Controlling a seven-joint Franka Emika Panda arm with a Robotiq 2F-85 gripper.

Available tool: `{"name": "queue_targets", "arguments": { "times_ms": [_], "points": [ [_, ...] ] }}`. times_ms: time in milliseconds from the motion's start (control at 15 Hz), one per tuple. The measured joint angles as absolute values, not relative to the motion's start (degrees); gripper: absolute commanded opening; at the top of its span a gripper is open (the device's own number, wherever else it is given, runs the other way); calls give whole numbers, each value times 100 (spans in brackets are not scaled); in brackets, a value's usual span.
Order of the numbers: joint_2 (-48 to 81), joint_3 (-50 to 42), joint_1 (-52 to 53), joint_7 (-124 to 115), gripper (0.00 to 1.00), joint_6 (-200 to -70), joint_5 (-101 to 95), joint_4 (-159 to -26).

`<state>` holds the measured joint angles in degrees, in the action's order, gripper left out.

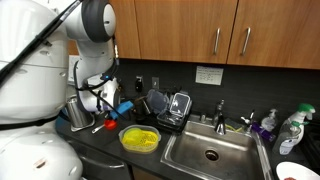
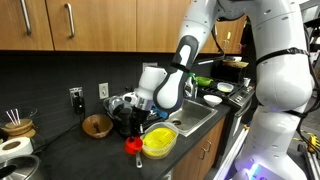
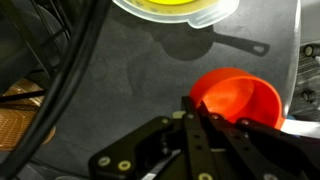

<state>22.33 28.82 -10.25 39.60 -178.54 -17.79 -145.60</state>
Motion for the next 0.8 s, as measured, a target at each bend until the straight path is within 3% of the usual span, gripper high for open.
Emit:
{"name": "queue_targets", "arguments": {
  "times_ms": [800],
  "points": [
    [2102, 4963, -3975, 4021, 1, -17781, -1782, -15063]
  ]
}}
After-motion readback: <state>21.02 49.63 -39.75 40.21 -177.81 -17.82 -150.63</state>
